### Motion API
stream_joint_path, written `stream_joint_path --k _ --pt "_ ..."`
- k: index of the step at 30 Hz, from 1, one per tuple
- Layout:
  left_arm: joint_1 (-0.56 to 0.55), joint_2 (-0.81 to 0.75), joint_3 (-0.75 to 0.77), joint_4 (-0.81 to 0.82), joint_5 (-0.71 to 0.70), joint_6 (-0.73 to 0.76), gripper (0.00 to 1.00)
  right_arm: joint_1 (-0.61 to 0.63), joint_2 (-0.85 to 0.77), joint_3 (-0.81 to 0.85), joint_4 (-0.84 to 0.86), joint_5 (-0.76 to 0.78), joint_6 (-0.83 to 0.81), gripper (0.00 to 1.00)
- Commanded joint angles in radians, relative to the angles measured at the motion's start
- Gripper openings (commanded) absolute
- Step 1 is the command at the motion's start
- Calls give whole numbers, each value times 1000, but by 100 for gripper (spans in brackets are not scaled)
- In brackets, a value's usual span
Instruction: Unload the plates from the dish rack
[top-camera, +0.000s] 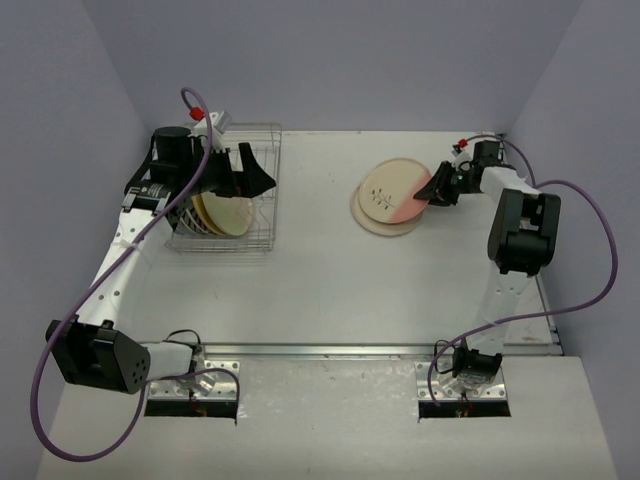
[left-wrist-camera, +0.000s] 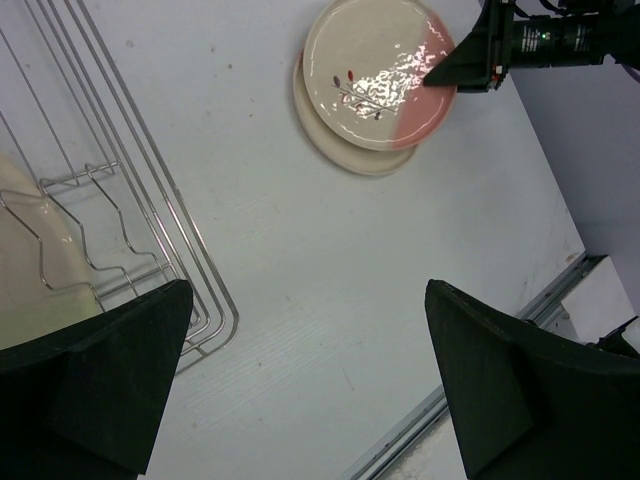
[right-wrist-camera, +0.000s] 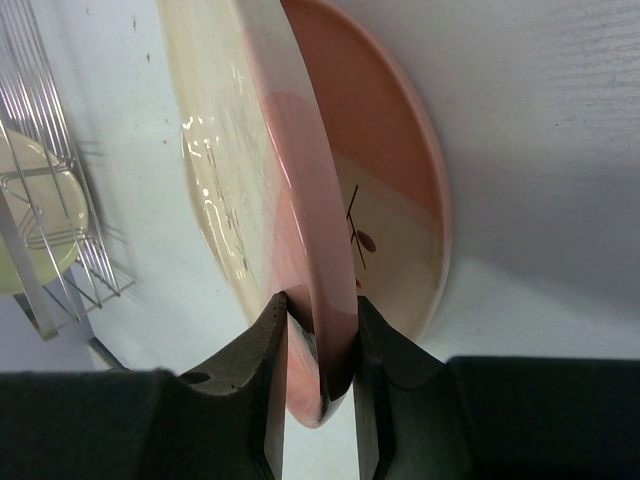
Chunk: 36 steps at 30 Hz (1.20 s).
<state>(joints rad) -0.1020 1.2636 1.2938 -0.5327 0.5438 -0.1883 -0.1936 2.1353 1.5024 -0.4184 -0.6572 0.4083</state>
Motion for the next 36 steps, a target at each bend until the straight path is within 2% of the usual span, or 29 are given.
stream_joint_path --k 1,2,4,9,16,19,24,31,34,36 --pt "5 -8 9 47 21 -3 100 0 -21 0 -37 65 -119 6" --pt "5 -9 10 43 21 -3 100 0 -29 -12 -40 42 -113 2" --pt "5 -13 10 40 19 -3 100 0 -44 -26 -49 -23 -85 0" --pt "5 -26 10 35 29 -13 100 0 -73 -62 -71 -86 -58 0" --pt "5 -41 4 25 36 -16 100 0 -20 -29 -124 -148 -46 1" --pt "5 -44 2 25 33 -13 100 1 24 25 -187 -111 -52 20" --pt "5 -43 -7 28 29 -11 100 6 43 42 -193 0 -42 55" --pt "5 -33 -11 34 31 -13 100 19 46 88 -234 159 -62 59" --pt "5 -33 -17 36 30 -13 100 30 30 93 -245 263 -62 73" --pt "5 -33 -20 37 31 -11 100 31 25 96 -244 280 -56 82"
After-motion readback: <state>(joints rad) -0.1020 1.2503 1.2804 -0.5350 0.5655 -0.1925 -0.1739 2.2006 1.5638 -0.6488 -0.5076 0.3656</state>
